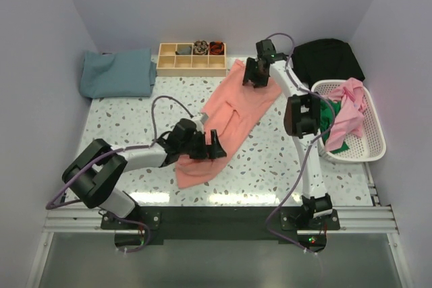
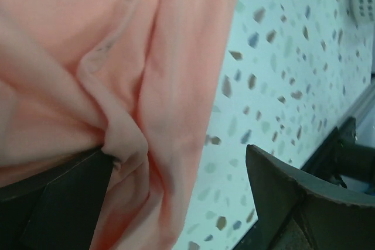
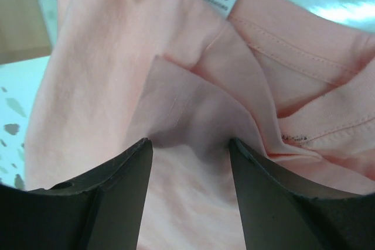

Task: Fold and stack the t-shirts
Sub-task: Rotate the tshirt 90 degrees

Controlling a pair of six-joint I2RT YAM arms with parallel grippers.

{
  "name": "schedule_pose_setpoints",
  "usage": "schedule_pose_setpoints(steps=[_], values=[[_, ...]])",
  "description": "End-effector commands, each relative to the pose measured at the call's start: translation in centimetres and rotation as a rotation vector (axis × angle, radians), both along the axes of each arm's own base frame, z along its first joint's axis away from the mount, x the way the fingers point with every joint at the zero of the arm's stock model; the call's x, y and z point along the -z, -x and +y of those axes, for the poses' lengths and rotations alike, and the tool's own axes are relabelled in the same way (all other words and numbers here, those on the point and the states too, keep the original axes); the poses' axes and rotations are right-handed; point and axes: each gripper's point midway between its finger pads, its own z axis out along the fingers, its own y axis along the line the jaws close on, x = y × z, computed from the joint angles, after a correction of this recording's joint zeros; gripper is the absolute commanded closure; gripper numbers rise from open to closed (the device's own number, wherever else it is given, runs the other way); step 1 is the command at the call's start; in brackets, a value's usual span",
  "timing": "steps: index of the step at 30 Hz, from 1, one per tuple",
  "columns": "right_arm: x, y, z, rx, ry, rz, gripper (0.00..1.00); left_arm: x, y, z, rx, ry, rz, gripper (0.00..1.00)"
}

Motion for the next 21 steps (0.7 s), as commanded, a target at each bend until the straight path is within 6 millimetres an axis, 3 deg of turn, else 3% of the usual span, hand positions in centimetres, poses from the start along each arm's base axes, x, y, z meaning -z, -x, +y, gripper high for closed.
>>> schedule_pose_setpoints(steps=[1, 4, 7, 10, 11, 12, 13, 14, 15, 16, 17, 21], values=[[4.2, 4.6, 4.7, -0.177, -0.083, 0.212, 0.39, 4.7, 11.1, -2.1, 0.253, -0.088, 0.33, 0.0], [4.8, 5.3, 5.1, -0.206, -0.07, 0.221, 0.38, 4.3, 13.5, -3.8, 0.354, -0.089, 0.348, 0.0], [5.5, 6.2, 5.5, -0.254, -0.081, 0.237, 0.38, 2.6, 15.7, -5.6, 0.487, -0.022, 0.369, 0.0], [5.0, 5.9, 4.9, -0.279, -0.031, 0.202, 0.39, 0.8, 15.6, -6.9, 0.536, 0.011, 0.311, 0.0], [2.4, 5.2, 4.8, -0.283, -0.024, 0.135, 0.39, 0.6, 14.9, -6.8, 0.512, -0.019, 0.285, 0.0], [2.8, 6.1, 3.8, -0.27, 0.004, 0.151, 0.39, -0.5, 14.1, -6.9, 0.497, -0.019, 0.247, 0.0], [1.6, 4.6, 3.7, -0.243, 0.015, 0.058, 0.39, -1.1, 13.5, -7.0, 0.489, -0.025, 0.217, 0.0], [-3.7, 3.5, 2.8, -0.202, 0.04, -0.068, 0.39, -2.5, 11.8, -7.6, 0.469, -0.031, 0.143, 0.0], [-3.7, 3.6, 1.8, -0.166, 0.062, -0.106, 0.39, -3.4, 10.8, -7.0, 0.439, -0.051, 0.124, 0.0], [-5.9, 3.6, 1.2, -0.135, 0.074, -0.162, 0.38, -4.1, 9.7, -6.8, 0.411, -0.063, 0.092, 0.0], [-9.9, 3.5, -0.3, -0.083, 0.116, -0.252, 0.37, -4.9, 8.0, -6.2, 0.365, -0.098, 0.04, 0.0], [-13.7, 6.3, -2.2, -0.041, 0.148, -0.317, 0.37, -8.5, -0.3, -2.5, 0.164, -0.107, -0.12, 0.0]])
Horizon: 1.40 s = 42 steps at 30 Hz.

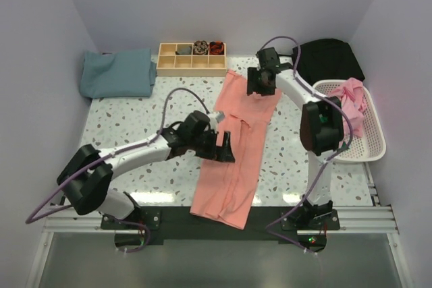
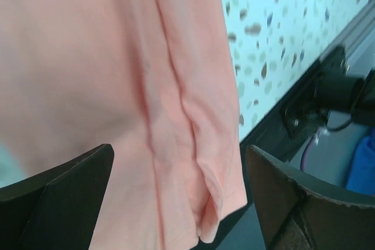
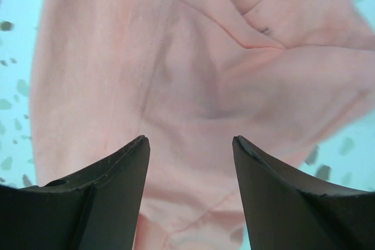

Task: Fold and stack the t-shirts
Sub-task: Rotate the tshirt 90 degrees

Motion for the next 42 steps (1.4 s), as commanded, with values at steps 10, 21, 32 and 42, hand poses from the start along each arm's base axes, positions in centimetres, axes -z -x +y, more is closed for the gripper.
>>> schedule_pose_setpoints(steps=[10, 21, 32, 42], values=[[-10.5, 7.6, -5.5, 0.194, 0.021, -0.264, 0.37, -7.9, -22.7, -2.7, -0.075, 0.101, -0.336, 0.0], [-8.7, 17.6, -6.4, 0.185, -0.055, -0.165, 0.37, -5.1, -26.2, -11.5, 0.138, 0.369, -0.205, 0.0], [-4.5, 23.9, 0.1, -0.047, -0.24, -0.009, 0.36, 3.1, -30.9, -13.2, 0.056, 0.278, -0.175, 0.0], [-3.0, 26.8, 4.7, -0.154, -0.411, 0.092, 0.36, 4.7, -33.3, -15.9, 0.005, 0.373, -0.235, 0.0]])
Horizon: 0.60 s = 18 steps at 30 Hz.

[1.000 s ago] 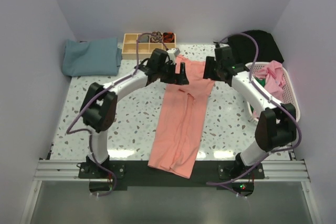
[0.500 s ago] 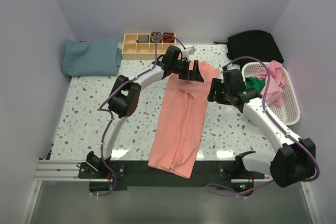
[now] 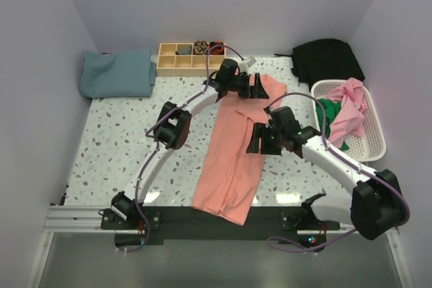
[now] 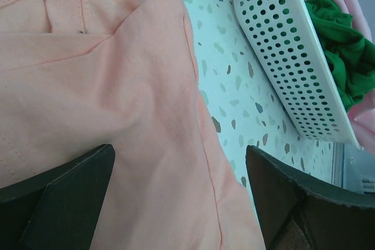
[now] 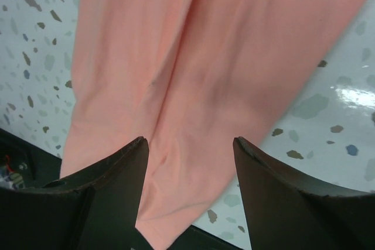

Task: Fold and stack the t-shirts
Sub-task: Rotate the tshirt 90 degrees

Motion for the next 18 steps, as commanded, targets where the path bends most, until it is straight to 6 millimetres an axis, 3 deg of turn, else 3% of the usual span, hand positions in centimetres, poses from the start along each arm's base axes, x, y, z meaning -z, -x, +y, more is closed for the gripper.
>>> schedule_pose_setpoints(steps=[1, 4, 7, 12, 15, 18], values=[[-0.5, 0.9, 3.7, -0.074, -0.158, 0.026, 0.36, 2.3, -1.7, -1.3, -0.081, 0.015, -0.017, 0.0], [0.7, 1.8, 5.2, -0.114, -0.174, 0.078, 0.35, 2.2, -2.8, -1.4, -0.117, 0.03, -0.056, 0.0], [3.2, 2.1, 4.9, -0.093, -0.064, 0.133, 0.36, 2.0, -3.3, -1.2, -0.13, 0.037, -0.07, 0.0], [7.2, 2.2, 1.9, 0.034, 0.142, 0.198, 0.36, 1.2, -4.8, -0.2, -0.173, 0.035, -0.112, 0.0], [8.4, 1.4, -0.6, 0.107, 0.283, 0.179, 0.36, 0.3, -6.2, 0.6, -0.212, 0.062, -0.128, 0.0], [8.3, 0.1, -2.7, 0.173, 0.404, 0.131, 0.36, -0.7, -7.6, 1.3, -0.256, 0.085, -0.146, 0.0]])
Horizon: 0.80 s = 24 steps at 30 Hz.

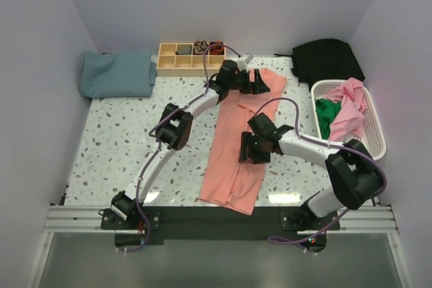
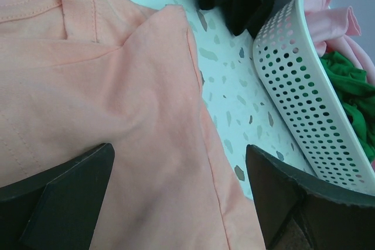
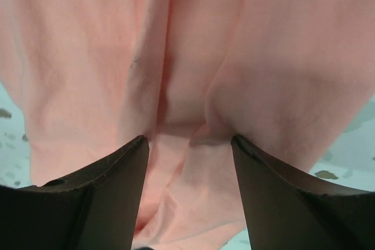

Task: Fold and stack the t-shirts
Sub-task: Rotate the tshirt 90 degrees

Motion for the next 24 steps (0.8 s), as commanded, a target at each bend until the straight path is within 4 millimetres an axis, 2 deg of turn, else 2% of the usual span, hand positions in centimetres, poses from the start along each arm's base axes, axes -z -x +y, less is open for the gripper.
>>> schedule_pose_setpoints(steps=[1, 6, 9, 10, 11, 12, 13, 14, 15, 16, 17, 18, 19, 20, 21, 22, 23, 24], values=[[1.6, -2.1, -5.7, 0.119, 0.325, -0.066, 0.34, -0.8, -4.0, 2.4, -0.124, 0.031, -0.052, 0.0], [1.5, -3.2, -5.3, 0.09, 0.352, -0.064, 0.34, -2.2, -5.5, 2.8, -0.171, 0.06, -0.11, 0.0], [0.3, -3.9, -3.7, 0.037, 0.263, -0.121, 0.34, -3.3, -5.6, 2.9, -0.157, 0.084, -0.138, 0.0], [-0.1, -3.9, -3.5, 0.03, 0.241, -0.141, 0.34, -5.2, -5.5, 2.8, -0.153, 0.102, -0.166, 0.0], [-1.7, -4.5, -3.0, 0.024, 0.198, -0.201, 0.34, -6.3, -5.4, 2.8, -0.146, 0.118, -0.181, 0.0], [-2.4, -4.5, -2.6, 0.012, 0.167, -0.215, 0.34, -7.3, -4.9, 2.6, -0.124, 0.134, -0.189, 0.0], [-3.2, -4.8, -2.4, 0.011, 0.153, -0.242, 0.34, -10.7, -4.5, 2.4, -0.112, 0.173, -0.238, 0.0], [-5.1, -5.2, -2.2, 0.006, 0.126, -0.298, 0.33, -12.3, -4.2, 2.4, -0.101, 0.19, -0.257, 0.0], [-5.9, -5.4, -2.4, 0.012, 0.128, -0.326, 0.33, -13.7, -3.7, 2.3, -0.085, 0.201, -0.278, 0.0], [-7.2, -5.9, -2.5, 0.021, 0.121, -0.364, 0.33, -17.5, -2.9, 2.4, -0.076, 0.228, -0.327, 0.0], [-8.2, -6.0, -2.9, 0.024, 0.13, -0.388, 0.32, -19.2, -2.3, 2.4, -0.069, 0.236, -0.349, 0.0], [-9.9, -6.2, -3.3, 0.04, 0.125, -0.433, 0.32, -19.1, -1.8, 2.6, -0.068, 0.211, -0.347, 0.0], [-11.4, -6.8, -3.9, 0.071, 0.145, -0.479, 0.32, -23.3, -0.4, 3.1, -0.065, 0.228, -0.396, 0.0], [-11.9, -6.6, -4.7, 0.082, 0.174, -0.488, 0.32, -24.3, 0.4, 3.5, -0.07, 0.213, -0.403, 0.0], [-13.2, -6.6, -5.4, 0.104, 0.182, -0.521, 0.29, -21.5, 0.5, 4.5, -0.118, 0.124, -0.351, 0.0], [-14.3, -7.2, -6.9, 0.163, 0.24, -0.555, 0.29, -25.2, 2.0, 5.8, -0.155, 0.115, -0.389, 0.0], [-14.3, -6.3, -8.2, 0.197, 0.288, -0.525, 0.27, -24.9, 2.4, 7.0, -0.2, 0.07, -0.38, 0.0], [-14.5, -6.0, -8.9, 0.215, 0.314, -0.52, 0.22, -23.3, 3.4, 9.6, -0.292, -0.018, -0.337, 0.0]])
